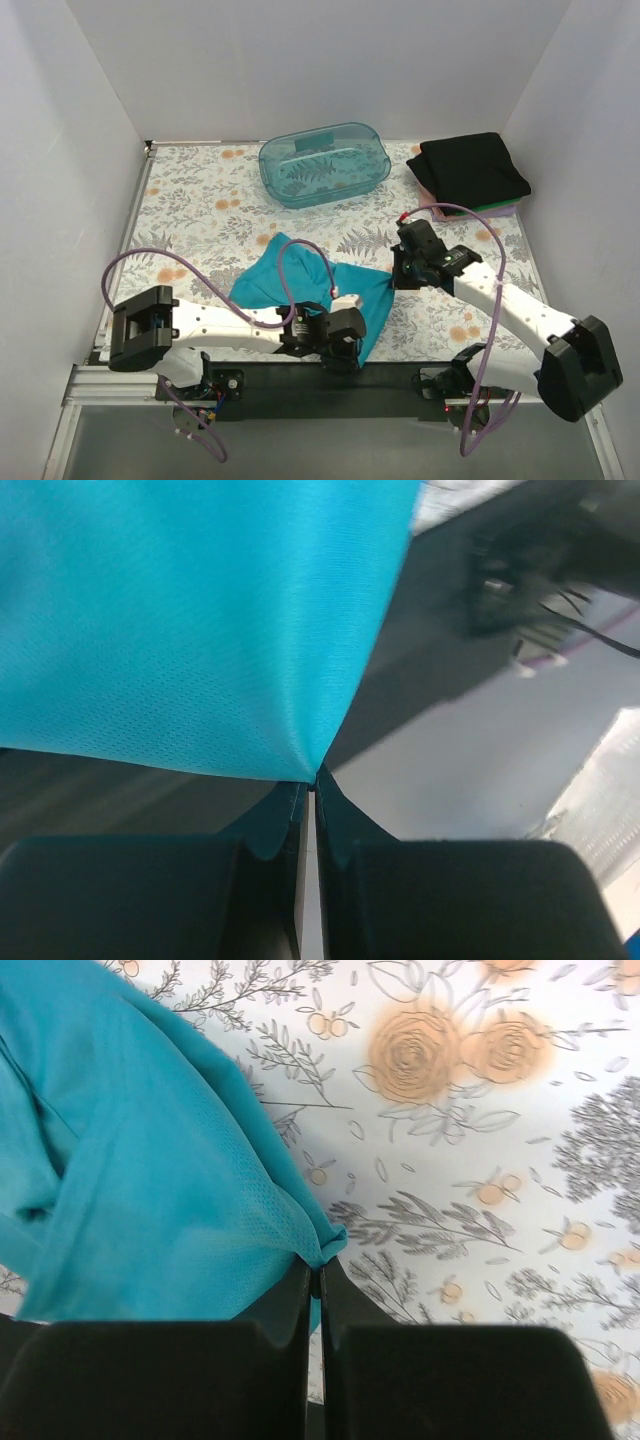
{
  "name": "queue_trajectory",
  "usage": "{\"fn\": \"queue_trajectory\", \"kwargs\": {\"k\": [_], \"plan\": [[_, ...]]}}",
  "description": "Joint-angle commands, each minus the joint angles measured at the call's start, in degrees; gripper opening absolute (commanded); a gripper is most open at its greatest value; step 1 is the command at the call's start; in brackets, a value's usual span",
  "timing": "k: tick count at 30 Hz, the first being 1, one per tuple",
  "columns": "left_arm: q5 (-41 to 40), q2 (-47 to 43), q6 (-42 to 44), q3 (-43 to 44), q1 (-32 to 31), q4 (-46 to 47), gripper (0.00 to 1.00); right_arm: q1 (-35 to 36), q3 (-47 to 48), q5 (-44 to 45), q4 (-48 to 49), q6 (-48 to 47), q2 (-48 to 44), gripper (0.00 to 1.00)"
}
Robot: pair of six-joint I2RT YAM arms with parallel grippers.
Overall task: Fold and stack the t-shirts
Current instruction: Fold the tshirt
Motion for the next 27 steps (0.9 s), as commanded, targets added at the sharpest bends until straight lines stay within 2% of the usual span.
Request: {"fn": "queue_trajectory", "kwargs": {"k": [1, 5, 11, 15, 19, 27], "plan": [[0.7, 2.7, 1.4, 6.2, -4.6, 0.2, 0.0, -1.8, 0.1, 7.5, -6.5, -2.3, -6.8, 0.01], [-2.1, 3.6, 1.3, 10.8, -6.7, 0.3, 0.0, -2.1, 0.5, 7.2, -8.3, -2.2, -11.3, 0.01], [-6.6, -2.4, -2.1, 8.2, -6.7, -1.3, 0.0, -2.1, 5.9, 5.6, -9.5, -3.3, -11.5, 0.01], [-9.9, -7.7, -4.0, 5.5, -6.6, -2.7, 0.0, -1.9, 10.1, 2.0, -9.2, -4.0, -8.2, 0.01], [-14.2, -12.8, -8.5, 4.3, -4.7, -9.8, 0.0, 0.0, 13.5, 1.0, -7.2, -3.9, -3.8, 0.01], [-14.5, -24.1, -11.2, -1.2, 1.8, -14.7, 0.0, 5.2, 27.1, 0.1, -5.1, -4.8, 6.5, 0.01]]}}
